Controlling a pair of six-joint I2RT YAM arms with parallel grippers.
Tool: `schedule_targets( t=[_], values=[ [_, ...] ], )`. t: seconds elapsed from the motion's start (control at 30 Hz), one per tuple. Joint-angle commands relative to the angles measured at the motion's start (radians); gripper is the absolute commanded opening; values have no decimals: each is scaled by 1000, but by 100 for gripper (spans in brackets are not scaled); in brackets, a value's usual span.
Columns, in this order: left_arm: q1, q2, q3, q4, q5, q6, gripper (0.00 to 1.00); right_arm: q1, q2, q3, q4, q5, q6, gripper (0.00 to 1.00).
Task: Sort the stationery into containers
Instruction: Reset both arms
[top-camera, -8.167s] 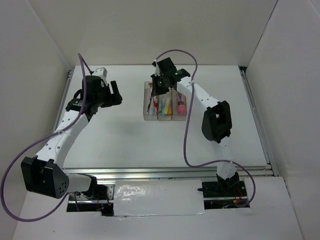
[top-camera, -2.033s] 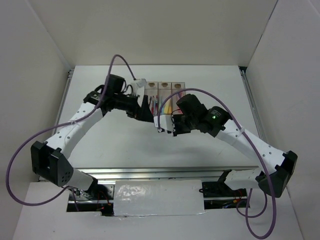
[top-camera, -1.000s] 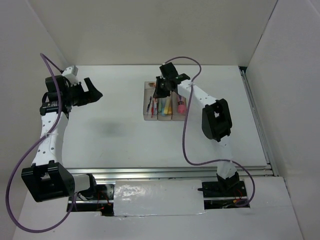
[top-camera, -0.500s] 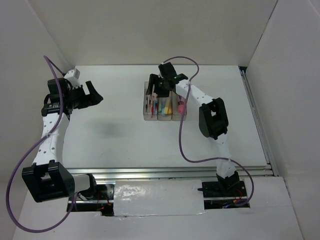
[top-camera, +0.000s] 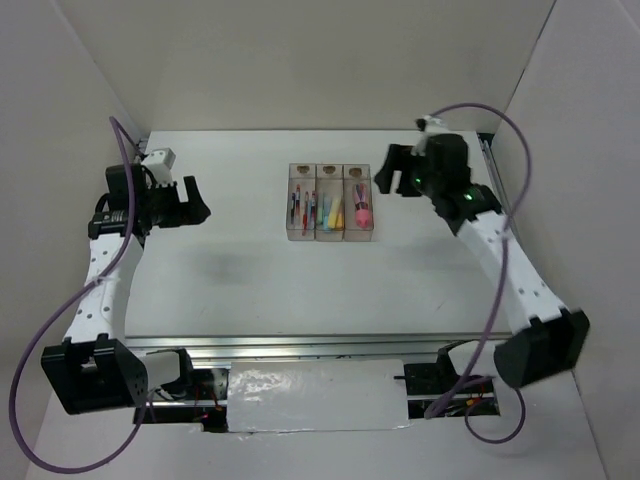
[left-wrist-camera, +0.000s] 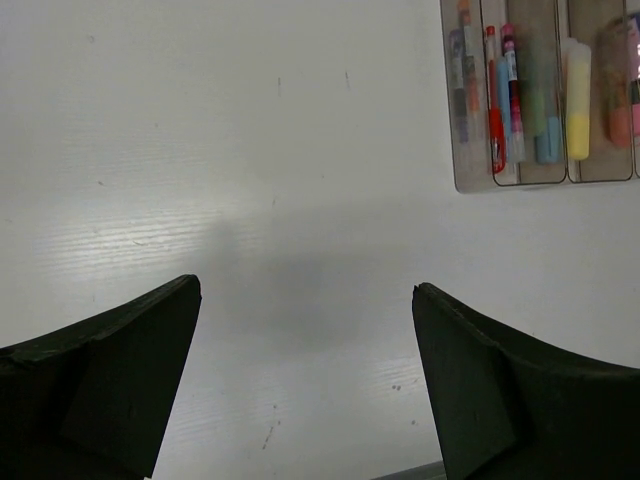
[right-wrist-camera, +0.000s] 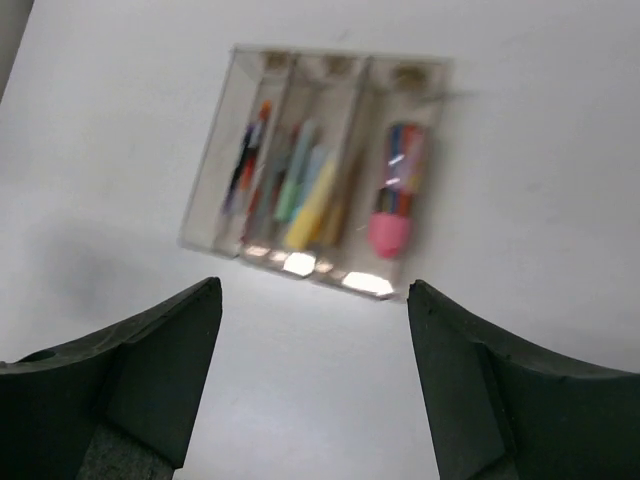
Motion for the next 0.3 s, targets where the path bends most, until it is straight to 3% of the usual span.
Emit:
schedule_targets(
  t=[0.0, 0.13, 0.27],
  values=[
    [-43, -71, -51, 33, -55, 29, 99, -98, -156, -242, 57, -5, -156, 82],
    [-100, -98, -91, 56, -126, 21, 99, -185, -370, -416, 120, -77, -212, 83],
    [-125, -157, -155, 99, -128, 50, 99, -235, -451, -479, 112, -196, -216, 84]
  ],
)
